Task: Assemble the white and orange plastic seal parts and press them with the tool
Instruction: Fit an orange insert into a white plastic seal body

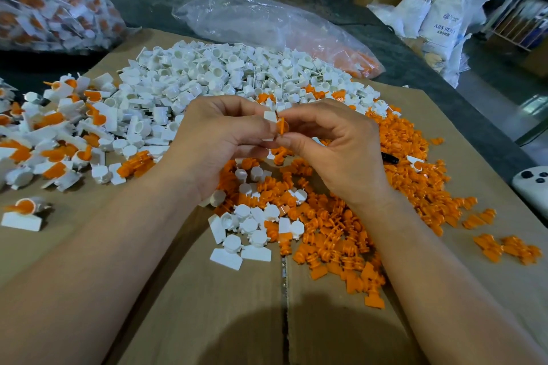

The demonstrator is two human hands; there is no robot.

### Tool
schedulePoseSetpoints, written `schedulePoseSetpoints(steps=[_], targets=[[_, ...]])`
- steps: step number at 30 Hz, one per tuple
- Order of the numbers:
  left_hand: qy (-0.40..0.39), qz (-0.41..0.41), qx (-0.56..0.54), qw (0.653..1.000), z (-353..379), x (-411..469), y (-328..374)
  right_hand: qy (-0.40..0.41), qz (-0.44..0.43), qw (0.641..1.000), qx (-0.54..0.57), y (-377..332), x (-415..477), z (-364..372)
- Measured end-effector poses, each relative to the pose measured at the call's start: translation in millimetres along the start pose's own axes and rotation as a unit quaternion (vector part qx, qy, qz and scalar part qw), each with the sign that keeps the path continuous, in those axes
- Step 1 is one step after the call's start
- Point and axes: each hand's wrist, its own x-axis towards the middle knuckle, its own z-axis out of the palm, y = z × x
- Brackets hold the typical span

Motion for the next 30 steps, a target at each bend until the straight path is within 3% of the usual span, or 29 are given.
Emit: schedulePoseSetpoints(steps=[19, 30], targets=[[0.004, 0.006, -0.007, 1.0, 3.2, -0.8, 1.6, -0.007, -0.007, 0.999, -0.038, 1.2, -0.1, -0.5], [0.007, 0.031, -0.022, 0.999, 1.9, -1.2, 2.5, -0.014, 0.141, 0.985, 0.097, -4.6, 3.3, -2.9]])
